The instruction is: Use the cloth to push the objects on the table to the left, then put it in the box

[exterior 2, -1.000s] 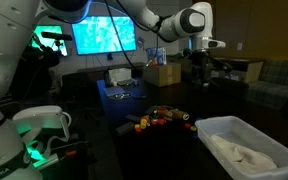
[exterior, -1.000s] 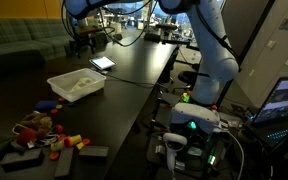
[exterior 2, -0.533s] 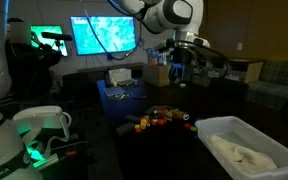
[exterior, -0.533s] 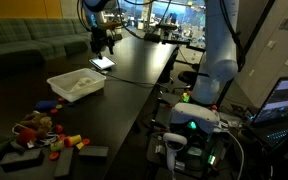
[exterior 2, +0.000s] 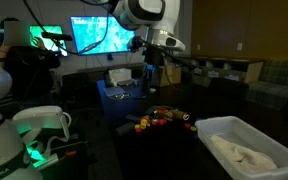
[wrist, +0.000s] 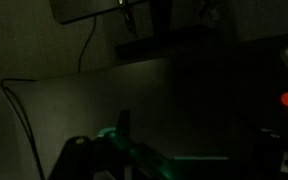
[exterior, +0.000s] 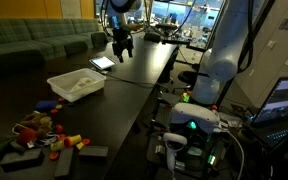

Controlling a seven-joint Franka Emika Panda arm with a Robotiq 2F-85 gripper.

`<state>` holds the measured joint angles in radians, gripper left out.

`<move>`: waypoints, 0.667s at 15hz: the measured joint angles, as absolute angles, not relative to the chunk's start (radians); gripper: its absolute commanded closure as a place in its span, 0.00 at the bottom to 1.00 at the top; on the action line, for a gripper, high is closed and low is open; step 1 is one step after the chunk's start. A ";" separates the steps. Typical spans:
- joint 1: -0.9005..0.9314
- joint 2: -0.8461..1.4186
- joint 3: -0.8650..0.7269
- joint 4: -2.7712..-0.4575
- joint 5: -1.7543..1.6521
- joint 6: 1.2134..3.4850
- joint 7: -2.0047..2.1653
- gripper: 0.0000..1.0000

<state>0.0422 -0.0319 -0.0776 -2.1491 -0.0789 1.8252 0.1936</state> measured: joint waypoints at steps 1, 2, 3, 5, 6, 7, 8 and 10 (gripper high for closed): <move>0.039 -0.074 -0.078 -2.208 -0.074 1.867 0.187 0.00; 0.037 -0.114 -0.078 -2.266 -0.068 1.917 0.178 0.00; 0.037 -0.151 -0.078 -2.324 -0.065 1.979 0.170 0.00; 0.037 -0.214 -0.077 -2.425 -0.051 2.110 0.163 0.00; 0.037 -0.237 -0.076 -2.465 -0.043 2.175 0.163 0.00; 0.037 -0.256 -0.075 -2.500 -0.034 2.239 0.161 0.00; 0.037 -0.271 -0.074 -2.531 -0.027 2.305 0.156 0.00; 0.037 -0.290 -0.073 -2.579 -0.016 2.414 0.141 0.00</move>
